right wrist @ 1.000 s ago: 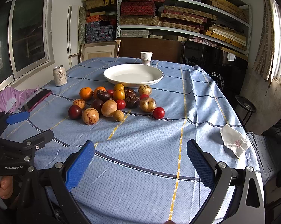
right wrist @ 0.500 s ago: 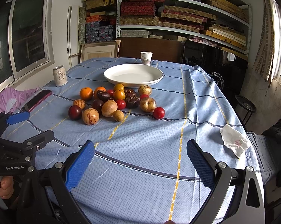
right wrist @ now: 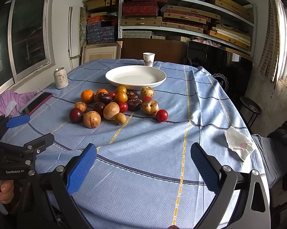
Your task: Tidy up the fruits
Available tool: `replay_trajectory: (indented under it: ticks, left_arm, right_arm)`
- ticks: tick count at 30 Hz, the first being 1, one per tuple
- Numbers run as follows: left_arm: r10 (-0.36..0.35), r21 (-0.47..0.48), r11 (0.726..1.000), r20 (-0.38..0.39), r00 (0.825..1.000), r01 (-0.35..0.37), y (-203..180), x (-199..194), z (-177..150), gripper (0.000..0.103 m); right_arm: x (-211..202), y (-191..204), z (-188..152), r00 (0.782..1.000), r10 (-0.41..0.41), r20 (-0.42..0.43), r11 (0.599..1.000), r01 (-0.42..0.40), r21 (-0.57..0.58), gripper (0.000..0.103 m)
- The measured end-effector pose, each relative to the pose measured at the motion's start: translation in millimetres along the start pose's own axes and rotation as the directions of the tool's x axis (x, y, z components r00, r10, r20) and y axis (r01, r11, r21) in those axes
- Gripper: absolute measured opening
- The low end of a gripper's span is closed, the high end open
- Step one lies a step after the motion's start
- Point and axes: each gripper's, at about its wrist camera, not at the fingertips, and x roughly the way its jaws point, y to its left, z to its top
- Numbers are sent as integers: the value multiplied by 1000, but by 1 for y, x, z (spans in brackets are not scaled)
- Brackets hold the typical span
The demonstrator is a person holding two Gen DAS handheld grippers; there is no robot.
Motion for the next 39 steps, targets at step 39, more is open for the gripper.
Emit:
replay_trajectory:
  ticks: [39]
  left_arm:
    - [-6, -3, 1000, -31, 1000, 6, 1, 12, -4, 98]
  right_arm:
    - [5, 1, -1, 1000, 8, 18, 1000, -8, 12, 99]
